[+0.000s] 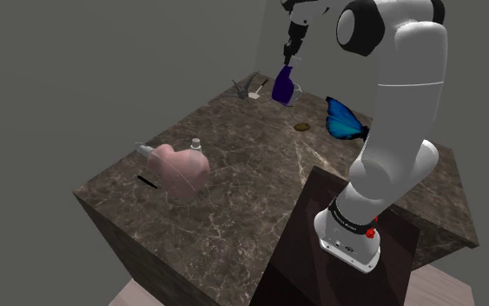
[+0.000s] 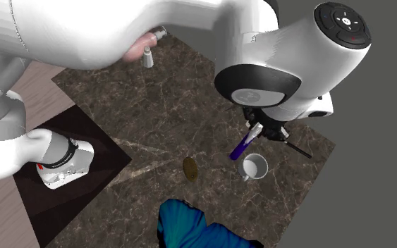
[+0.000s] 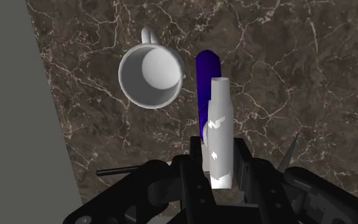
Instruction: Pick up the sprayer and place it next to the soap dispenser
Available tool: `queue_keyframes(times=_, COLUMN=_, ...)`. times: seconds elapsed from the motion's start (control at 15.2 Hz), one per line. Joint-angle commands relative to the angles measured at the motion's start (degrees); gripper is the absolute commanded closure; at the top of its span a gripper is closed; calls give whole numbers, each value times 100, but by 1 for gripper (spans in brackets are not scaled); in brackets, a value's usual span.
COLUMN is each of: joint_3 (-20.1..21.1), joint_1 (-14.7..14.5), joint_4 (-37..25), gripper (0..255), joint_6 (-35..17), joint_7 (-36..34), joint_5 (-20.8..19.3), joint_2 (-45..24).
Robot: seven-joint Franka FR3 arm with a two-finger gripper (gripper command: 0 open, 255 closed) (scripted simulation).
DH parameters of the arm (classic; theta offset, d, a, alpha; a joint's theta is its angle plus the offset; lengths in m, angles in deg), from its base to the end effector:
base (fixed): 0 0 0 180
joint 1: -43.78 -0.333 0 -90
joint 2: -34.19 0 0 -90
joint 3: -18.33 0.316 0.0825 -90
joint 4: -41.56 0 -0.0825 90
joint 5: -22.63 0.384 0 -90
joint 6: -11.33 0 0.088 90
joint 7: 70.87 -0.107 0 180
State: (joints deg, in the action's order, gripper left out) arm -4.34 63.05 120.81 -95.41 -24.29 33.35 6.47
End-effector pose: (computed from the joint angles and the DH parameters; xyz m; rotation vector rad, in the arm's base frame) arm 0.5595 -0.4150 0.4531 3.1167 0.1153 0.0370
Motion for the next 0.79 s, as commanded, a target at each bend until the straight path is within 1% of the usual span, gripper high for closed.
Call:
queue_keyframes(times=0.0, joint_3=-7, joint_1=6, joint_4=-108, gripper=255, joint_6=131, joint_7=-10, joint_5=-12, joint_2=25)
queue_keyframes(times=0.73, joint_3=-25, joint_1=118, joint_4=-1043, gripper=255, joint_6=1007, joint_7=-53, joint_5=-14, joint_2=-25)
